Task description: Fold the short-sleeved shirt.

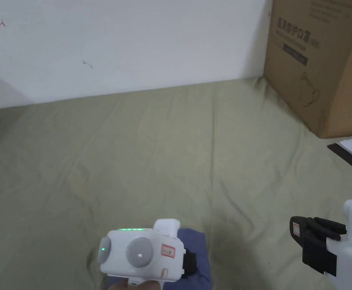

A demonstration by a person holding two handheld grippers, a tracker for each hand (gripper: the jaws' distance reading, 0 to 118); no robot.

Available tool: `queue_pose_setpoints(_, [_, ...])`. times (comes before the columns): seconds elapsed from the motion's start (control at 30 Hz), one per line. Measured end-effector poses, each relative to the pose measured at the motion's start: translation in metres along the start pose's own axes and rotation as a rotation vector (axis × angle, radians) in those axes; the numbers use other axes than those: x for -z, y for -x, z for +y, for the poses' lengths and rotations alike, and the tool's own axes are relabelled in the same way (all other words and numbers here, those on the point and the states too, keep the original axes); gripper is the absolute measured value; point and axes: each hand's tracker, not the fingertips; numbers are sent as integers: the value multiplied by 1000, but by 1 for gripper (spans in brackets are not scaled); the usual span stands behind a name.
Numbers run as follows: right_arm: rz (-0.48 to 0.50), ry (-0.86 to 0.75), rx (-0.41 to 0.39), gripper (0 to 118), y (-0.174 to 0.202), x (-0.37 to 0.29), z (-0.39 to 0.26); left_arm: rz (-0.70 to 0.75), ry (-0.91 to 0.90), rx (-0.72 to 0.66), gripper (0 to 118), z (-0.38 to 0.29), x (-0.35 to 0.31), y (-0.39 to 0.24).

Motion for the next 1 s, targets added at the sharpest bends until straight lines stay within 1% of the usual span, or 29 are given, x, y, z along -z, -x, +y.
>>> queue_pose_setpoints(0.07, [-6, 11, -7, 0, -1, 2, -1, 32, 29, 1, 0, -2, 25, -1])
queue_pose_setpoints(0.13, [-16, 18, -9, 0, -1, 4, -3, 40, 11, -35, 0, -4, 36, -3])
queue_pose_setpoints(0.17, [-17, 23, -8, 0, -1, 5, -3, 32, -17, -83, 0, -6, 38, -4])
queue_pose_setpoints(0.23, [-12, 30, 2, 0, 1, 8, -4, -34, -44, -123, 0, -7, 37, -7])
queue_pose_setpoints(0.33, [35, 32, 49, 0, 5, 9, -3, -241, -170, -146, 0, -10, 10, -10])
queue_pose_setpoints(0.37, [57, 28, 63, 0, 6, 7, -1, -264, -252, -138, 0, -13, -9, -11])
queue_pose_setpoints(0.43, [86, 6, 71, 0, 11, 2, 8, -228, -436, -92, 0, -19, -59, -10])
queue_pose_setpoints(0.5, [110, -52, 47, 0, 19, -9, 20, -144, -603, -72, 0, -27, -111, -8])
queue_pose_setpoints(0.57, [126, -142, 11, 0, 31, -24, 33, 9, -759, -55, 0, -38, -167, -9])
queue_pose_setpoints(0.63, [126, -257, -26, 0, 42, -41, 42, 139, -911, 2, 0, -52, -208, -16])
queue_pose_setpoints(0.7, [117, -414, -84, 0, 54, -58, 46, 312, -1067, 81, 0, -71, -242, -27])
queue_pose_setpoints(0.73, [122, -487, -98, 0, 57, -64, 46, 392, -1126, 109, 0, -79, -252, -32])
queue_pose_setpoints(0.77, [167, -577, -110, 0, 60, -70, 44, 484, -1193, 139, 0, -89, -260, -38])
queue_pose_setpoints(0.8, [189, -651, -126, 0, 62, -73, 40, 520, -1257, 165, 0, -98, -264, -41])
queue_pose_setpoints(0.83, [153, -683, -133, 0, 66, -74, 36, 534, -1286, 168, 0, -104, -266, -43])
queue_pose_setpoints(0.87, [56, -695, -134, 0, 72, -74, 33, 555, -1302, 158, 0, -111, -266, -46])
queue_pose_setpoints(0.9, [-16, -700, -129, 0, 75, -71, 30, 575, -1322, 148, 0, -116, -264, -48])
queue_pose_setpoints(0.93, [-62, -703, -116, 0, 76, -69, 25, 590, -1335, 123, 0, -119, -263, -48])
queue_pose_setpoints(1.0, [-125, -678, -91, 0, 70, -65, 13, 672, -1328, 70, 0, -126, -257, -50])
